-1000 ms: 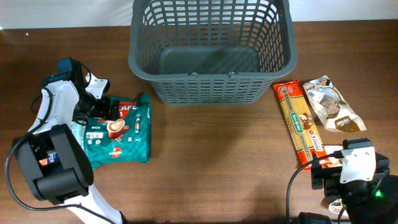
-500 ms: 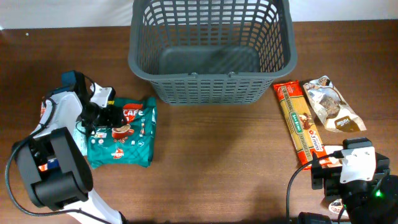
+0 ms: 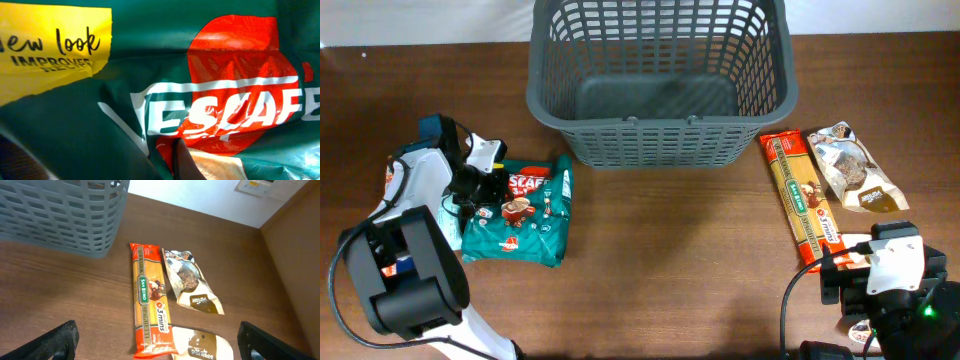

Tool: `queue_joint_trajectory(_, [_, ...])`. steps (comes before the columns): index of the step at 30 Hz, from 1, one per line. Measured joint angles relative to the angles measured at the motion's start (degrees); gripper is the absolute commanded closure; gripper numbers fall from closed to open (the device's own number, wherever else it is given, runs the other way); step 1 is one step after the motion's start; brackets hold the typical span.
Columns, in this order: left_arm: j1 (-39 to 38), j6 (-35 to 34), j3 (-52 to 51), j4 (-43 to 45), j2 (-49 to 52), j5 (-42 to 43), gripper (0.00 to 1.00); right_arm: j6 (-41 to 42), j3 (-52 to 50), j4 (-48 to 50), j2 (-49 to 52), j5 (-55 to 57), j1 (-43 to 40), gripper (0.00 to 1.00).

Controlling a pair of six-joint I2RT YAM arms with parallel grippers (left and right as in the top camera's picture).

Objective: Pack container
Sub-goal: 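Grasp the Nescafé pouch's top edge with the left gripper, then lift the Nescafé pouch and carry it over the grey basket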

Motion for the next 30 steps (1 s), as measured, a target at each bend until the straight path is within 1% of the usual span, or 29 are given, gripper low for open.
queue_joint_trajectory(6, [-0.2,-0.2,2.3,-2.6,-0.4,-0.4,0.98,0.0,0.0,0.0,0.0,0.0,0.0,0.01])
queue_joint_trajectory(9, [-0.7,-0.8,4.7,-3.1,-2.6,-1.9,0.98,0.0,0.0,0.0,0.0,0.0,0.0,0.01])
queue_joint_trajectory(13, [-0.8,-1.9,10.6,-3.5,-8.8,-4.3,0.98,0.0,0.0,0.0,0.0,0.0,0.0,0.01])
queue_joint_trajectory(18, [-0.6,-2.4,17.2,-4.6,-19.0,-7.5,0.98,0.0,0.0,0.0,0.0,0.0,0.0,0.01])
queue_joint_trajectory(24, [-0.7,-3.7,19.6,-5.8,-27.7,-9.0,0.98,0.0,0.0,0.0,0.0,0.0,0.0,0.01])
queue_joint_trajectory(30, [-0.7,-5.0,21.5,-4.7,-31.4,-9.6,0.98,0.0,0.0,0.0,0.0,0.0,0.0,0.01])
